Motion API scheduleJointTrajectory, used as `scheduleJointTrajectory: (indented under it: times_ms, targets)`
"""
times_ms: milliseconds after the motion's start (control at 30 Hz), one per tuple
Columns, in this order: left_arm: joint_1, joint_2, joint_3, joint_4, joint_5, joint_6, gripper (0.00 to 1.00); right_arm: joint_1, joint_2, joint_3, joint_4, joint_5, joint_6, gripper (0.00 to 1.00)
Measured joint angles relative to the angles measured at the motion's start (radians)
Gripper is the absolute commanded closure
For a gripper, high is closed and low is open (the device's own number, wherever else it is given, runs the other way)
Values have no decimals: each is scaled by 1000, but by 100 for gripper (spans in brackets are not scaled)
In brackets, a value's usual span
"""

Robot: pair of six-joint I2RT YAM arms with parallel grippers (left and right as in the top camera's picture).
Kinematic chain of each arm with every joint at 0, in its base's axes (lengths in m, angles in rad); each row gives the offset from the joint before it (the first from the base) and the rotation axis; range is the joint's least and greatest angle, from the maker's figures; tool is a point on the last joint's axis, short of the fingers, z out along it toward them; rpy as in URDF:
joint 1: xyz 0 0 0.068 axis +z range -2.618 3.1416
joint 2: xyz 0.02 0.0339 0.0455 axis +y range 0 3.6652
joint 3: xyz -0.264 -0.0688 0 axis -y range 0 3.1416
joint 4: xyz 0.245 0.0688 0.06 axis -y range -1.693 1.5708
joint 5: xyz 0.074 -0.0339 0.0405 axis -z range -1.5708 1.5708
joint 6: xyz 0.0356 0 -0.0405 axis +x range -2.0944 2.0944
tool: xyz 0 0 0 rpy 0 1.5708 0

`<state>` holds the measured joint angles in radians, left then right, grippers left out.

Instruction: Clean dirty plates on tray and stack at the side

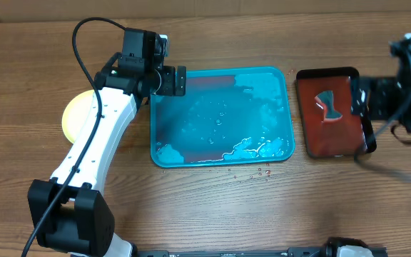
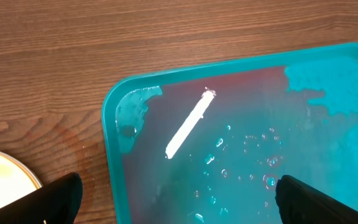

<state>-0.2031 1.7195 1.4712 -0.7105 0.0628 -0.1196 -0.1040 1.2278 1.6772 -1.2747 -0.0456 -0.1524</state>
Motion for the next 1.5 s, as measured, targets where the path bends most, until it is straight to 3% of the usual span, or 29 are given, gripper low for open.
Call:
scheduleJointTrajectory:
  times_ms: [267, 533, 700, 967, 1167, 1500]
  targets:
    - [0, 0, 0, 0, 0, 0, 0, 0, -175, 0, -2, -3, 22, 0]
    - [0, 0, 0, 0, 0, 0, 0, 0, -201, -1, -26, -5, 24, 0]
    - [0, 0, 0, 0, 0, 0, 0, 3, -224, -86, 121, -38, 26, 0]
    - [0, 0, 0, 0, -4, 0, 0, 93, -500, -600, 701, -62, 26, 0]
    - [0, 0, 0, 0, -5, 0, 0, 111, -731, -1019, 1012, -112, 27, 0]
    - [0, 0, 0, 0, -4, 0, 0, 111, -1061, -1466, 1234, -157, 26, 0]
